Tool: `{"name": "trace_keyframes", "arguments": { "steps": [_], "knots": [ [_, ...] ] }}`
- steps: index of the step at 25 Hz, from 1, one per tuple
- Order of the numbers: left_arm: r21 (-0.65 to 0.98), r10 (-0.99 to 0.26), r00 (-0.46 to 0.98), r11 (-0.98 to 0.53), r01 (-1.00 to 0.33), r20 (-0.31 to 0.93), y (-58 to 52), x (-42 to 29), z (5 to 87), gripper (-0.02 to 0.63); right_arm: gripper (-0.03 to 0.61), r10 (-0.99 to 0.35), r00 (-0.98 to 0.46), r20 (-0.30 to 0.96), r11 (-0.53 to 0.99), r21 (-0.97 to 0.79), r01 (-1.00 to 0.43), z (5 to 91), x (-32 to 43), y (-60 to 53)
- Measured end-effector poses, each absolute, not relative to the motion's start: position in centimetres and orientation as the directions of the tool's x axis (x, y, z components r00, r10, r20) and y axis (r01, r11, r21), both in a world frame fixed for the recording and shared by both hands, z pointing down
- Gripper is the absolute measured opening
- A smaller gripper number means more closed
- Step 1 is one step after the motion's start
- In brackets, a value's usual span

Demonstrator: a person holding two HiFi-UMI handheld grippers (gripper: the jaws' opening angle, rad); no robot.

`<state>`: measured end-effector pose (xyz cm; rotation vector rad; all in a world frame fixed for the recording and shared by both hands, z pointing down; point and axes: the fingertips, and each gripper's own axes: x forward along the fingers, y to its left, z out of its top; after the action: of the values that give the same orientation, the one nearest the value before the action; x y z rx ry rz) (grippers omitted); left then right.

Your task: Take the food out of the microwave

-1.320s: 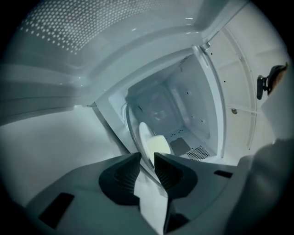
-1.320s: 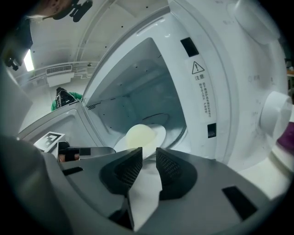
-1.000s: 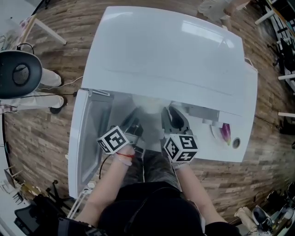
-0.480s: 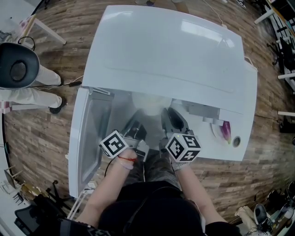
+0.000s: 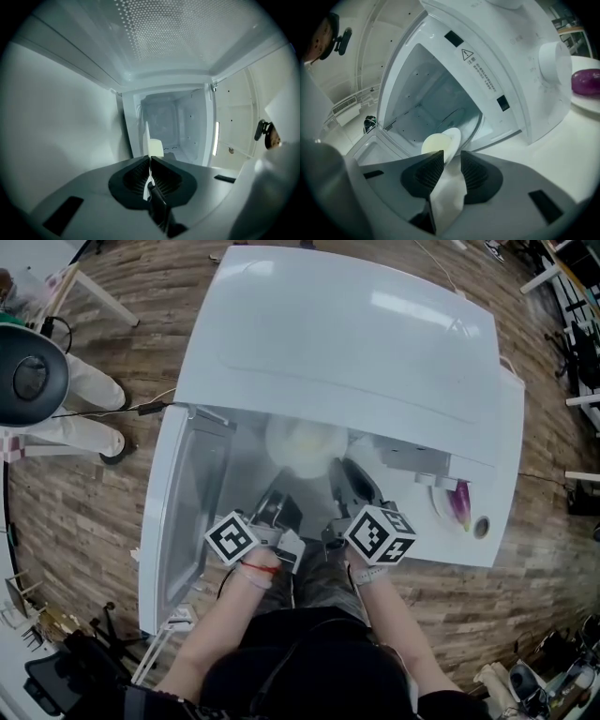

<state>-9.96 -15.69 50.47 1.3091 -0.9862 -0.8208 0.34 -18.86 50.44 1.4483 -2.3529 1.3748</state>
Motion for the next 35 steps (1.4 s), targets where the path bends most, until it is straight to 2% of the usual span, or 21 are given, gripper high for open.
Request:
{"name": "trace_keyframes", "arguments": {
  "steps": [13,27,35],
  "knots": [
    [0.991,-0.904,0.408,0.100,-0.092,0.130,-13.7,-9.6,51.0,0.023,0.081,-0.681,-0.609,0.408,0.120,-0.757,-0.642,50.8,0.3,-17.7],
    [0.987,-0.912,0.392,0.063,-0.147,0.117,-12.1,-8.9,50.7,0.025,0.080,-0.655,-0.661,0.366,0.221,-0.745,-0.630,49.8,0.9,-16.4],
    [0.987,-0.910,0.399,0.056,-0.149,0.112,-11.0,-8.8,50.8,0.025,0.080,-0.659,-0.659,0.361,0.217,-0.749,-0.627,49.9,1.1,-15.2]
  ]
}}
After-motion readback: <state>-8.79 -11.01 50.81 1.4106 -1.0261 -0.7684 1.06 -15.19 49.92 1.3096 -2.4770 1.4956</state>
